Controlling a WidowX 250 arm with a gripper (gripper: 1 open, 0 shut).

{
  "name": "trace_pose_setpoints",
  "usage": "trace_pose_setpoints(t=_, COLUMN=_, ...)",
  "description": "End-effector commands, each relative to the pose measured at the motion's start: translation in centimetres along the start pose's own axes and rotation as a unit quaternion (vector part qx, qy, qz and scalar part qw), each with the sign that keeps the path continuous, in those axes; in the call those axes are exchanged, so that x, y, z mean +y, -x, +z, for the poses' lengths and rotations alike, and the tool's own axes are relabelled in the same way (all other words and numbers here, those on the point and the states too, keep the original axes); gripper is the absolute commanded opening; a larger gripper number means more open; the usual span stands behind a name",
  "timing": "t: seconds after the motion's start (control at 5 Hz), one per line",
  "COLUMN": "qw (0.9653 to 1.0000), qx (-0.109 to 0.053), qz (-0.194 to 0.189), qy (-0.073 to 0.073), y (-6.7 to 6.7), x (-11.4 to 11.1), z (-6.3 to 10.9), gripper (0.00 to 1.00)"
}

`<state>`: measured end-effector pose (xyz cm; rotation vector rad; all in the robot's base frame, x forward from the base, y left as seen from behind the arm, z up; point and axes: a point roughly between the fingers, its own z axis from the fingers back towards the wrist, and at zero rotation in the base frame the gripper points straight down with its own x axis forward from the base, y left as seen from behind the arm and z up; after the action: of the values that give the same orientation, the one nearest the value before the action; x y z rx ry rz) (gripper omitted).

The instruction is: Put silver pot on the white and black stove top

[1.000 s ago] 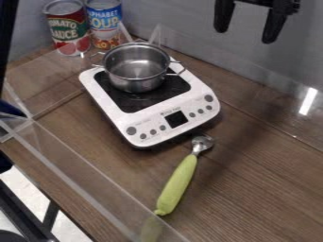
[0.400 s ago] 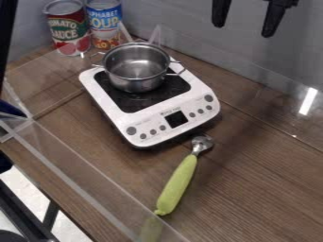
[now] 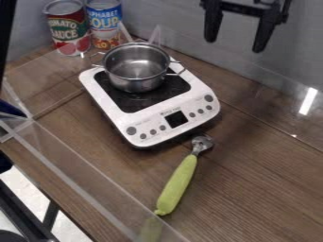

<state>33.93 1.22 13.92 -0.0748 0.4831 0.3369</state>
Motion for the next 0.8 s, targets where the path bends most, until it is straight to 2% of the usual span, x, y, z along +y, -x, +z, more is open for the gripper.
trace_pose_setpoints(t=0.0, qw=0.9995, qx=-0.025, qz=-0.004, qy=0.017, y=1.9, x=0.2, z=2.7, gripper=1.00)
trace_pose_setpoints(t=0.2, qw=0.9996, qx=-0.023, qz=-0.013, qy=0.013, y=2.4, x=-0.2, z=3.4, gripper=1.00)
trace_pose_setpoints(t=0.6, qw=0.9979, qx=-0.009, qz=-0.063, qy=-0.012, y=1.3, x=-2.0, z=3.4, gripper=1.00)
